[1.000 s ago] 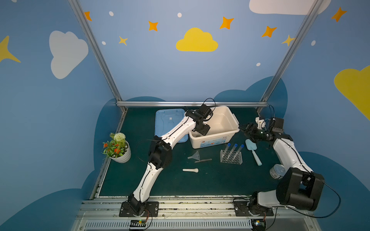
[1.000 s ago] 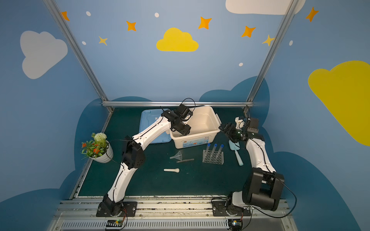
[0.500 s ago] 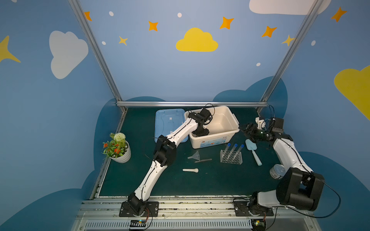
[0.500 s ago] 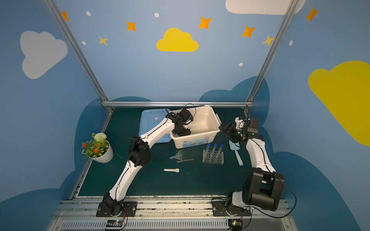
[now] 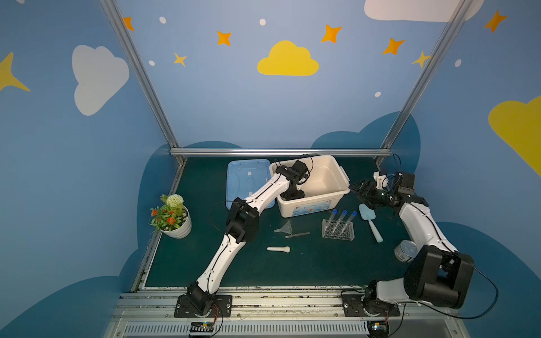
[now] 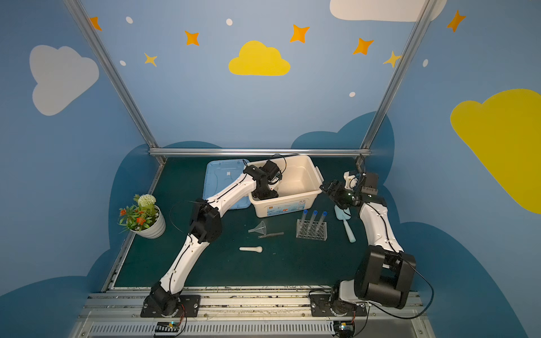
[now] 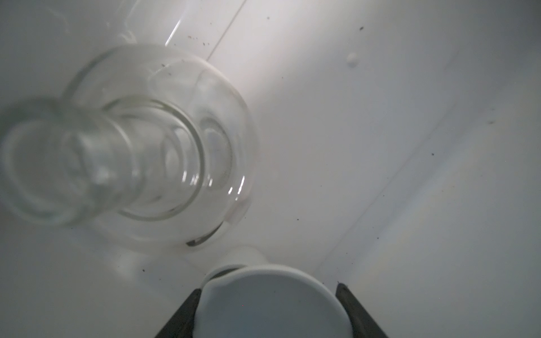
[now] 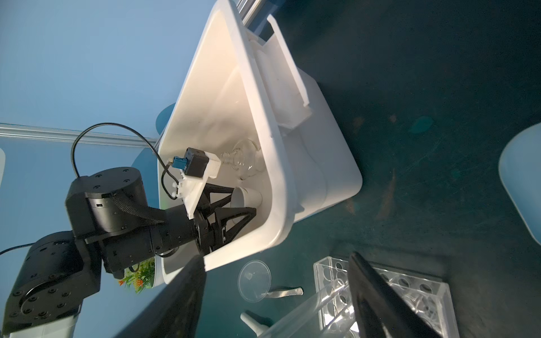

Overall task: Organize the chemistry lab equipment
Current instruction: 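Lower the bowl into the bin beside the flask and open the left gripper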

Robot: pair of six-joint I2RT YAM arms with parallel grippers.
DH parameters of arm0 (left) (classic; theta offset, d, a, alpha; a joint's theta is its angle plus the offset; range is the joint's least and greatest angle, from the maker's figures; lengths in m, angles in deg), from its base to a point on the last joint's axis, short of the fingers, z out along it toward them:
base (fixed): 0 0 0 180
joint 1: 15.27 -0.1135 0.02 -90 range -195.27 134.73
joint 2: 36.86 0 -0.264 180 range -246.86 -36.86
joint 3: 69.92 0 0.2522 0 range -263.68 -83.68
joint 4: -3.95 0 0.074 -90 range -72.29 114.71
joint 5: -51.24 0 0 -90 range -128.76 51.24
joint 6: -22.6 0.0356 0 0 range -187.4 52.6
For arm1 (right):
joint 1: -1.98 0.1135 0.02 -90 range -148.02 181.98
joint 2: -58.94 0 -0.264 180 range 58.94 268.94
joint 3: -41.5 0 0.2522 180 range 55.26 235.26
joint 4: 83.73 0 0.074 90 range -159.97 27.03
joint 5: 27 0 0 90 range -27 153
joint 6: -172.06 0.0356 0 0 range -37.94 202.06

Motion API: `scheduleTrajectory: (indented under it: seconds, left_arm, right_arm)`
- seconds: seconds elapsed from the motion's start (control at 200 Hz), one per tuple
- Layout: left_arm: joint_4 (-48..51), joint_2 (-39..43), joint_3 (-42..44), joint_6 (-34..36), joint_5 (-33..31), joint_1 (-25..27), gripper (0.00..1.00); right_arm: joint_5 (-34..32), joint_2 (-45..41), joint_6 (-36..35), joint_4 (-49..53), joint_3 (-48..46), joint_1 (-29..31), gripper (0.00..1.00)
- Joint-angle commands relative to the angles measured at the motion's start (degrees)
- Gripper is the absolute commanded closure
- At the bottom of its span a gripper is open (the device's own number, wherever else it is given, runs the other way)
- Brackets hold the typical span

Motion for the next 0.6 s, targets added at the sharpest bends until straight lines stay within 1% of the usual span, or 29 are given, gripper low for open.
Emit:
scheduleTrajectory:
  seconds: [0.0,0.11,0.385,0.596]
  left_arm:
    - [2.67,-1.74,-1.8,0.03,0.02,0.0,0.57]
    - [1.56,-0.77,-1.79,-0.35,-0.91,0.02,0.53]
    - [2.07,-2.07,-1.92,0.0,-1.73,-0.07,0.51]
    - [2.68,-2.48,-1.85,0.06,-2.75,-0.07,0.45]
  right_arm:
    - [-0.45,-1.26,-0.79,0.62,-0.39,-0.16,0.24]
    - [-0.46,-1.19,-0.71,0.46,-0.47,-0.17,0.24]
    - [-0.45,-1.54,-0.93,0.5,-0.74,-0.33,0.24]
    - [-0.24,-1.4,-0.7,0.25,-0.74,-0.43,0.23]
